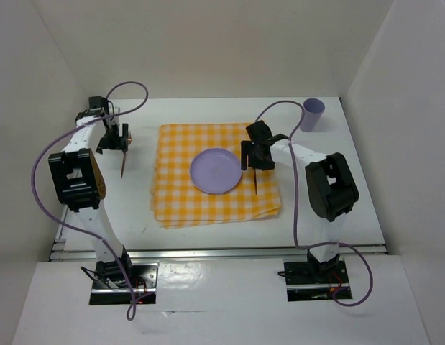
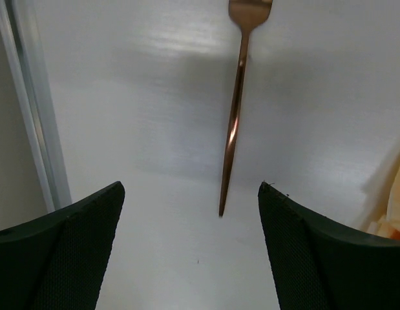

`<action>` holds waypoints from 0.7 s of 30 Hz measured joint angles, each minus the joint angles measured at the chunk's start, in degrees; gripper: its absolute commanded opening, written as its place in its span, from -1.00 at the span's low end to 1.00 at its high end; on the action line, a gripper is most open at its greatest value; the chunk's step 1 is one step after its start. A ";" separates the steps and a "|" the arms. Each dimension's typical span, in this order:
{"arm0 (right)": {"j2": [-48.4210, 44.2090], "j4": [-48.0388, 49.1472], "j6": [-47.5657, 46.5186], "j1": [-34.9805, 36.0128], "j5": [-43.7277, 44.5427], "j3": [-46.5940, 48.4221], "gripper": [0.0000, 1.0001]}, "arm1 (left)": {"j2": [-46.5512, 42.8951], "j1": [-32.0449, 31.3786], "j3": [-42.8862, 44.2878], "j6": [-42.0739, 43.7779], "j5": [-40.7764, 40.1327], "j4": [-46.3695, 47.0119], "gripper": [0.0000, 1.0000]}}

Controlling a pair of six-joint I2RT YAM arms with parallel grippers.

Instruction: Set the dinner table for one person

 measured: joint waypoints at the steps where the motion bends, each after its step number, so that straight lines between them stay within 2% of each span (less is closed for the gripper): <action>1: -0.85 -0.63 0.00 0.00 0.04 0.35 0.57 | 2.19 -0.35 1.88 0.20 -0.17 0.13 0.66; 2: -1.77 -1.18 0.00 0.00 0.07 0.94 0.57 | 4.76 -0.74 3.85 0.37 -0.39 0.13 0.61; 6: -5.62 -2.08 0.00 0.00 0.22 4.33 0.59 | 14.19 -1.88 10.67 0.63 -0.66 -0.57 0.61; 9: -8.41 -2.12 0.00 0.00 0.52 6.29 0.59 | 15.80 -2.14 11.82 1.57 -0.37 -0.61 0.61; 13: -10.88 -2.60 -0.28 0.00 1.33 7.54 0.59 | 16.48 -2.19 12.13 1.88 -0.46 -0.90 0.39; 15: -11.15 -3.08 -0.48 0.00 1.60 8.31 0.59 | 16.98 -2.19 12.76 1.68 -0.48 -1.38 0.17; 21: -11.19 -4.39 -1.09 0.00 2.91 9.84 0.59 | 17.62 -2.32 13.42 1.70 1.77 -2.86 -0.14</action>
